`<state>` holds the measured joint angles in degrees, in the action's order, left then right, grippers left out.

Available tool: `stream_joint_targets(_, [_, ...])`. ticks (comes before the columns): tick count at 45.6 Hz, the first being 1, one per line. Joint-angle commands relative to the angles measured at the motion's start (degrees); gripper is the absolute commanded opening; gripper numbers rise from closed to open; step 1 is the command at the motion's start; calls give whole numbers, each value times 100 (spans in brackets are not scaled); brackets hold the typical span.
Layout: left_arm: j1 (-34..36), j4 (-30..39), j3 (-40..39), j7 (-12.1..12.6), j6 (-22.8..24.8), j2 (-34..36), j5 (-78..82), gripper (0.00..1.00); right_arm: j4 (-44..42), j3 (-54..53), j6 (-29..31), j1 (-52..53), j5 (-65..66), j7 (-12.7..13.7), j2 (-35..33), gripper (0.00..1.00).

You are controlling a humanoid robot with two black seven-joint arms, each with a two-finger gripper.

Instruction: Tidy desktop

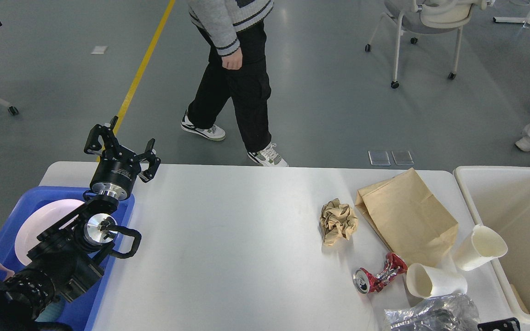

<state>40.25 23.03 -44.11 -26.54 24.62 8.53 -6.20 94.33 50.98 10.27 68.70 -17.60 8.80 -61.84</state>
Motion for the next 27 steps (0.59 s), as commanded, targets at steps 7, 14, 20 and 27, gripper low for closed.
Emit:
stream_joint_targets(7, [0,0,-1,-1,-1,0,5,98,-116,-703,-885,-858,-33,-528,637,100])
stream_joint_targets(14, [0,0,-1,-1,8,0,5,98,-169,-747,-1334,-1131,-121,-748,1068,99])
stream_joint_targets(20, [0,0,-1,-1,-1,0,-4,98,-310,-861,-1651,-1333,-130,-862,1226,89])
stream_joint_targets(27, [0,0,-1,-1,8,0,-4,98,-310,-870,-1625,-1456,-95,-1135,1340,12])
